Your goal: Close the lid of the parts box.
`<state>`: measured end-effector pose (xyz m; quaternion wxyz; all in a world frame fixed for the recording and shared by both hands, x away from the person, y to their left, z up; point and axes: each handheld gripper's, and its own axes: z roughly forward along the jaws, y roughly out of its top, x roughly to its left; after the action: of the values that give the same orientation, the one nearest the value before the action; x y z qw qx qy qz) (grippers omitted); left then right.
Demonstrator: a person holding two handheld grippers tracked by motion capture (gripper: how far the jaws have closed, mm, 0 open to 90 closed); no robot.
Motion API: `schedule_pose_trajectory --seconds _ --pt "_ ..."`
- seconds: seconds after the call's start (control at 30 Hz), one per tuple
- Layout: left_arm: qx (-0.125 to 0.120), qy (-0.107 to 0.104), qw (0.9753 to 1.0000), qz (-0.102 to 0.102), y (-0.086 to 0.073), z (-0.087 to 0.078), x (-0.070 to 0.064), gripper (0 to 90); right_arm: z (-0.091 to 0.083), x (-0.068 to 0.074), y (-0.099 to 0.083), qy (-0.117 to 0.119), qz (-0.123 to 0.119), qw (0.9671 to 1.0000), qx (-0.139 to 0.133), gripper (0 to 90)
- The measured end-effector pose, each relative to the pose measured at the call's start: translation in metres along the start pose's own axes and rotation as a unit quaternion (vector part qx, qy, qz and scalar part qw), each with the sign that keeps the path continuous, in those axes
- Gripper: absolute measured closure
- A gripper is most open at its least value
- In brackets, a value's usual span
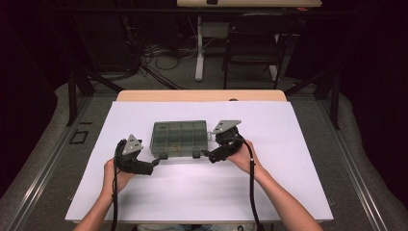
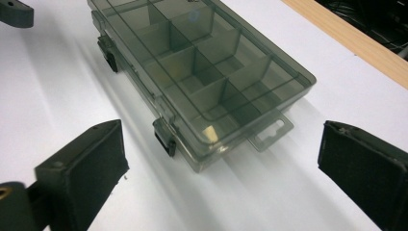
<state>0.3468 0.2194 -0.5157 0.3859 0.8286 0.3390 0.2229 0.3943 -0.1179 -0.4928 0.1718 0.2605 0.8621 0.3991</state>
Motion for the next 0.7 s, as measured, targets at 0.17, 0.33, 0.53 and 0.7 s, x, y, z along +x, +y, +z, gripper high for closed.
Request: schedule_pose_trajectory --seconds 0.17,0.33,0.53,0.7 --pt "-0.006 -0.003 1.0 0.002 -0.002 -0.006 -0.005 2.2 -0.012 0.003 -0.005 -0.007 -0.007 1.0 0.0 0.1" --pt "-0.007 -0.003 1.0 0.005 -0.008 -0.013 -0.01 1.2 -0.024 0.004 -0.011 -0.011 -0.004 0.9999 -0.001 0.0" --pt "-0.008 -0.006 0.9999 0.011 -0.015 -0.02 -0.018 0.5 -0.04 0.007 -0.016 -0.018 -0.007 0.9998 -0.004 0.0" --pt "-0.013 -0.008 0.9999 0.007 -0.021 -0.028 -0.02 0.4 -0.051 0.011 -0.023 -0.026 -0.012 0.9996 -0.006 0.0"
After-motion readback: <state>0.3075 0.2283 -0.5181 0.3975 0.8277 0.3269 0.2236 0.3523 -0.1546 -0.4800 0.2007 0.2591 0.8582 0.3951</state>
